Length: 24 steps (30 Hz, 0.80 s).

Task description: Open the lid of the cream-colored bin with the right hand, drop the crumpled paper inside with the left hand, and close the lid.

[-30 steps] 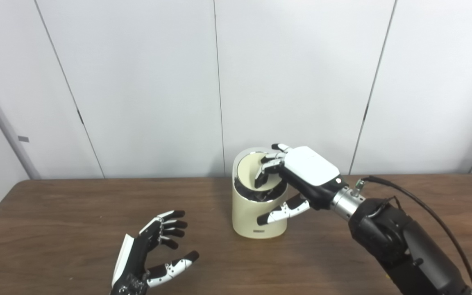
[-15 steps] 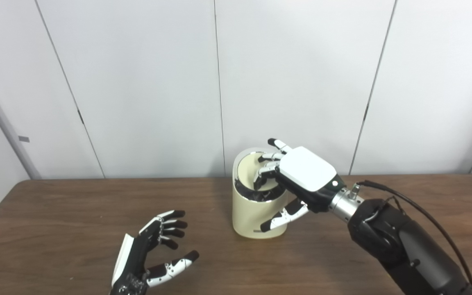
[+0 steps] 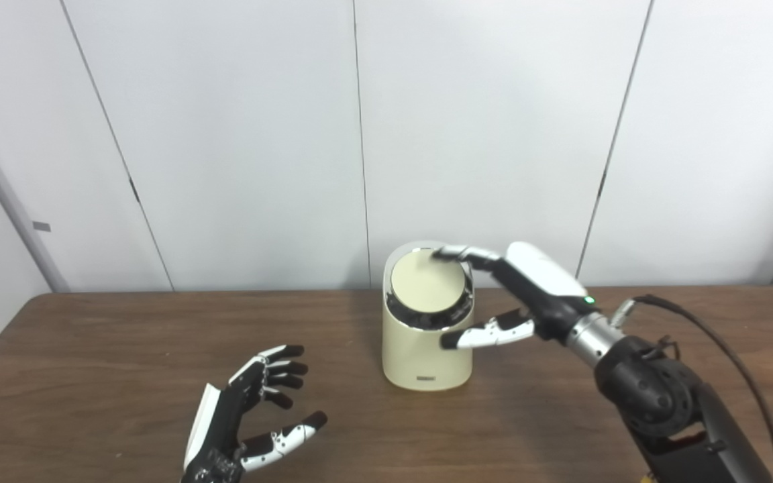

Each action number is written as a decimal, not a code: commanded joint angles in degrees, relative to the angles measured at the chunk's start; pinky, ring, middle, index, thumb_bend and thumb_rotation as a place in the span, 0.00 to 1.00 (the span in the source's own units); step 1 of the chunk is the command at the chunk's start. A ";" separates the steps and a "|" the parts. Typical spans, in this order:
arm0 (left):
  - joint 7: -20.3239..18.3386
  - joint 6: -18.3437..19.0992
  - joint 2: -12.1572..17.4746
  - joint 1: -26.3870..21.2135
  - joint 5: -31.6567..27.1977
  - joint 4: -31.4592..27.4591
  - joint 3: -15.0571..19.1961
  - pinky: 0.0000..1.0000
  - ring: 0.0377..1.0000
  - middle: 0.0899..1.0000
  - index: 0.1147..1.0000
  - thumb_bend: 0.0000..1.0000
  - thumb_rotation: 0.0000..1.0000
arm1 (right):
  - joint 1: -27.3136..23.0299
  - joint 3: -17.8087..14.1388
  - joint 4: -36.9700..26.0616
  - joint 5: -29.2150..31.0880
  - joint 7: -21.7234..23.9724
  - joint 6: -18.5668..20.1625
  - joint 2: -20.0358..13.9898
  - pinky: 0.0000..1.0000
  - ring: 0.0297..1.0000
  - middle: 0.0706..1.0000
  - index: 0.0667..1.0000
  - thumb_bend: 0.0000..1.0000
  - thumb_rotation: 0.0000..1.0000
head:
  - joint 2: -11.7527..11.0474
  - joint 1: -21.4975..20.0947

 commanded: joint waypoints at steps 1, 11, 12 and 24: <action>0.05 -0.45 -0.05 -0.86 0.48 -2.65 0.01 0.52 0.63 0.66 0.73 0.70 0.06 | -0.45 -1.79 -2.13 1.08 -2.28 0.61 0.34 0.74 0.90 0.91 0.87 0.73 0.40 | 0.02 0.02; -0.12 -1.16 0.03 -0.94 -0.21 -2.49 -0.05 0.54 0.64 0.67 0.74 0.70 0.07 | 8.08 -5.97 -1.92 6.38 -5.06 -1.35 -0.09 0.74 0.91 0.99 1.00 0.85 0.40 | 0.07 -0.14; -0.12 -1.16 0.00 -0.97 -0.27 -2.42 -0.07 0.54 0.64 0.67 0.74 0.71 0.07 | 8.87 -6.18 -2.01 6.73 -5.26 -1.61 -0.14 0.74 0.91 0.99 1.00 0.87 0.43 | 0.07 -0.14; -0.85 -0.98 0.22 -1.66 -1.24 -1.88 -0.45 0.54 0.65 0.68 0.74 0.70 0.06 | 14.42 -7.48 -1.74 11.95 -7.83 -3.87 1.20 0.76 0.90 0.97 0.99 0.87 0.40 | 0.22 -0.56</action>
